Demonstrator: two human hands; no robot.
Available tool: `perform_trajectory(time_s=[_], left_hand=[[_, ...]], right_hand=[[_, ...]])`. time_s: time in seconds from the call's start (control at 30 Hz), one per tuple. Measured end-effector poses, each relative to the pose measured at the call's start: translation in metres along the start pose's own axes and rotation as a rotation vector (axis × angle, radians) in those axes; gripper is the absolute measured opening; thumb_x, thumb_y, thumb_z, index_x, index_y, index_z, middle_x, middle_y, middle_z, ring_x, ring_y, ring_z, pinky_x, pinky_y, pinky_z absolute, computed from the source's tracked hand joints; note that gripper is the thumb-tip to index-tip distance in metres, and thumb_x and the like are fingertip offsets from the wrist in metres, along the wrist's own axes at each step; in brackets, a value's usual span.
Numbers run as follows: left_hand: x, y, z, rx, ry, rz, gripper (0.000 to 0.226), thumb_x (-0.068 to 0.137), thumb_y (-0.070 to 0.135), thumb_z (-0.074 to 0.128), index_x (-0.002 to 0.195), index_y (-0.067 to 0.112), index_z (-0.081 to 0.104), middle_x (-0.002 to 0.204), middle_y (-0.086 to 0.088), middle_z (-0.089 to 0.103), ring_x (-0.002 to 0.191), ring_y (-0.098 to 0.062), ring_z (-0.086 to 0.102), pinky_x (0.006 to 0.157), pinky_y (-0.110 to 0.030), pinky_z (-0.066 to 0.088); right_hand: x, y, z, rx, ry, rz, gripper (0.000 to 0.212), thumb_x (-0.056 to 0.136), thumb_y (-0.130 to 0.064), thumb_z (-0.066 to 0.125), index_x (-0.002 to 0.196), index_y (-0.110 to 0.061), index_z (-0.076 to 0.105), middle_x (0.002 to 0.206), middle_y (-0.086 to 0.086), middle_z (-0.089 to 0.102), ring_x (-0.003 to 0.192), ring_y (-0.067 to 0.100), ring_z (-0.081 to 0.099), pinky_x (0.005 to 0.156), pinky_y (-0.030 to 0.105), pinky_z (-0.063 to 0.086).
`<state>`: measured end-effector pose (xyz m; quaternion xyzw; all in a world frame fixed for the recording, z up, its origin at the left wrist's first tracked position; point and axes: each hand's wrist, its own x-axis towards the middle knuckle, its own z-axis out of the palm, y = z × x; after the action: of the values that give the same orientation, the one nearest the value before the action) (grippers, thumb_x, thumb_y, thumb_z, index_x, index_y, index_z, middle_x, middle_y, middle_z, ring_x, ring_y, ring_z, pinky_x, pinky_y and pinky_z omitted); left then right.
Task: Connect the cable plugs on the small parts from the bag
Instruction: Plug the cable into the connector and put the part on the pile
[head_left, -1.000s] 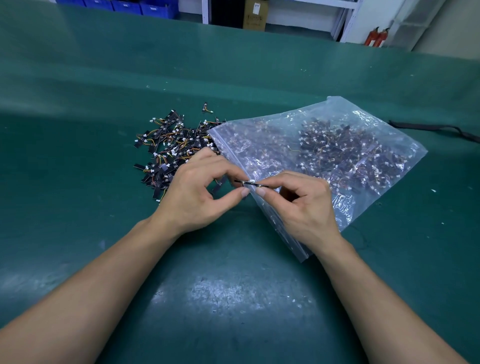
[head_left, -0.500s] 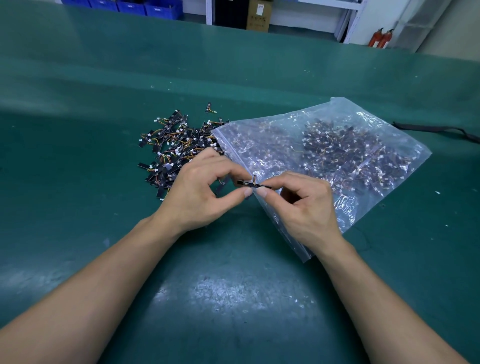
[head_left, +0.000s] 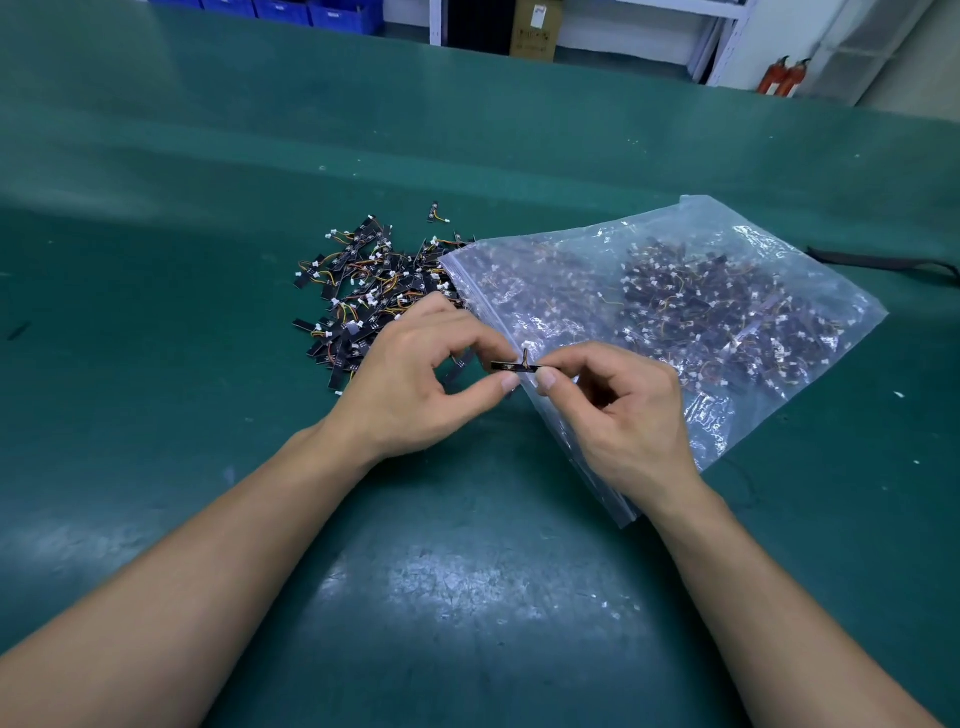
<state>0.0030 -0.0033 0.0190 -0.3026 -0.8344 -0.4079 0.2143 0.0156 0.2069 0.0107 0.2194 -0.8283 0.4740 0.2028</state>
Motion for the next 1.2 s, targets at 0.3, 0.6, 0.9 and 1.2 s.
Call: perform_trajectory(time_s=[0.3, 0.6, 0.9, 1.2], left_hand=[[0.0016, 0.0018, 0.0017, 0.036, 0.011, -0.001, 0.007, 0.089, 0.014, 0.071, 0.082, 0.011, 0.072, 0.08, 0.014, 0.065, 0.08, -0.016, 0.053, 0.073, -0.024, 0.045], [-0.0006, 0.001, 0.0021, -0.031, -0.036, -0.039, 0.007, 0.089, 0.018, 0.068, 0.086, 0.014, 0.073, 0.084, 0.012, 0.069, 0.083, -0.018, 0.056, 0.076, -0.033, 0.048], [-0.0004, -0.0017, 0.0055, -0.025, -0.037, -0.036, 0.008, 0.09, 0.018, 0.067, 0.083, 0.016, 0.07, 0.081, 0.01, 0.067, 0.081, -0.014, 0.054, 0.073, -0.033, 0.048], [-0.0003, -0.0014, 0.0061, -0.032, -0.053, -0.019, 0.008, 0.087, 0.012, 0.069, 0.08, 0.015, 0.07, 0.079, 0.012, 0.067, 0.079, -0.017, 0.055, 0.073, -0.038, 0.048]], right_hand=[[-0.0021, 0.0011, 0.0023, 0.052, -0.021, 0.06, 0.004, 0.088, -0.023, 0.073, 0.086, -0.025, 0.076, 0.072, -0.014, 0.068, 0.048, 0.013, 0.046, 0.052, 0.016, 0.036], [-0.0003, -0.0019, 0.002, 0.039, -0.01, 0.069, 0.013, 0.089, -0.015, 0.071, 0.079, -0.023, 0.075, 0.069, -0.012, 0.068, 0.049, 0.014, 0.049, 0.052, 0.02, 0.039], [-0.0005, -0.003, 0.0014, 0.071, -0.016, 0.112, 0.012, 0.089, -0.019, 0.07, 0.079, -0.025, 0.075, 0.064, -0.006, 0.067, 0.048, 0.014, 0.047, 0.052, 0.018, 0.037], [0.0003, -0.0067, 0.001, 0.083, -0.027, 0.126, 0.019, 0.088, -0.018, 0.07, 0.075, -0.033, 0.07, 0.064, -0.009, 0.066, 0.049, 0.014, 0.049, 0.053, 0.019, 0.039]])
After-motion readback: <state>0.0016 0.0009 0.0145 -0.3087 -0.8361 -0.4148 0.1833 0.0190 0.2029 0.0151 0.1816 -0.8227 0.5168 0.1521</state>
